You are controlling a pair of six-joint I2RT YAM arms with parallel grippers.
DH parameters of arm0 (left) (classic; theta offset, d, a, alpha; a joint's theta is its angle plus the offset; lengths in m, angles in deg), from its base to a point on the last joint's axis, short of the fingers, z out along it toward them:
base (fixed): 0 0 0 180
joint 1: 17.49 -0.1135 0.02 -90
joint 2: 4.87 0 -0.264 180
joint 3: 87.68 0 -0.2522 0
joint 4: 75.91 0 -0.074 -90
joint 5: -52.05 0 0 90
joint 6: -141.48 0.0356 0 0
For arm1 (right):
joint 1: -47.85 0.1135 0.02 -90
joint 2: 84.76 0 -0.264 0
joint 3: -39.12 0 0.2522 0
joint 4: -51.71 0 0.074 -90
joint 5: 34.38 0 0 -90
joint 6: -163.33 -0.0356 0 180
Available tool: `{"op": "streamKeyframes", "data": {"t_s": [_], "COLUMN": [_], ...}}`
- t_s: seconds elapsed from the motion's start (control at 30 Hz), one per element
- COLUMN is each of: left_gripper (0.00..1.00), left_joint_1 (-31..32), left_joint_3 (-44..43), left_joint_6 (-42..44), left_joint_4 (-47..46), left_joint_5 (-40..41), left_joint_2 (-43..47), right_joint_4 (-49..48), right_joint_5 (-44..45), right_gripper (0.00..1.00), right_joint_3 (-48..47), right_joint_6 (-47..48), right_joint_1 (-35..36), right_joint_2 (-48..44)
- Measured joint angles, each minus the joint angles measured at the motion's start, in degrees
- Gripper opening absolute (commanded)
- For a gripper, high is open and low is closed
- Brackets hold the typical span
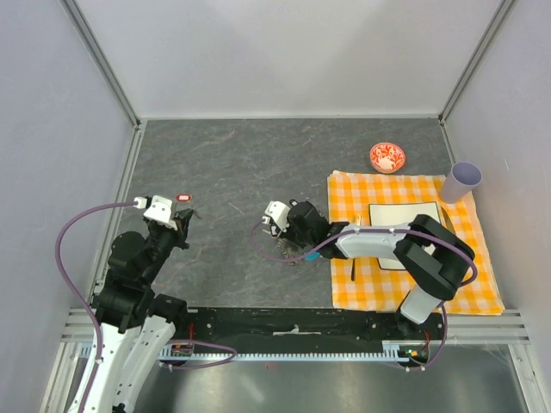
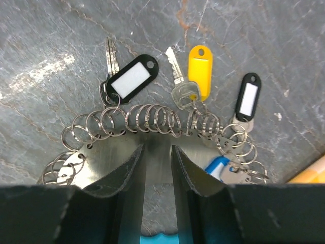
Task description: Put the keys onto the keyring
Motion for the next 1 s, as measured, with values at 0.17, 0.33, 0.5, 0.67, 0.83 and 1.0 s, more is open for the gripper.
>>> {"op": "streamKeyframes", "data": {"t_s": [0.17, 0.33, 0.5, 0.67, 0.83, 1.0], "left_gripper": [0.02, 0.02, 0.02, 0.02, 0.02, 0.02], "left_joint_1": [0.0, 0.0, 0.0, 0.0, 0.0, 0.0], "left_joint_3": [0.0, 0.0, 0.0, 0.0, 0.0, 0.0], "left_joint_6": [0.0, 0.0, 0.0, 0.0, 0.0, 0.0], "left_joint_4": [0.0, -0.1, -0.1, -0.2, -0.2, -0.2], "left_joint_5": [-0.3, -0.4, -0.4, -0.4, -0.4, -0.4], "left_joint_2": [0.0, 0.0, 0.0, 0.0, 0.0, 0.0], "right_joint_4": [-2.1, -4.1, -5.0, -5.4, -5.4, -5.8], "right_joint_5": [0.2, 0.2, 0.1, -0.8, -1.3, -1.6], "right_gripper": [0.31, 0.31, 0.3, 0.3, 0.3, 0.29], "right_joint_3": [0.3, 0.3, 0.3, 0.3, 0.2, -0.4], "right_joint_6": [1.0, 2.3, 3.4, 4.5, 5.5, 6.2], "right_joint_1": [-0.8, -1.8, -1.9, -2.2, -2.3, -2.4], "right_joint_2": [2.7, 3.0, 3.1, 3.3, 4.4, 5.1]}}
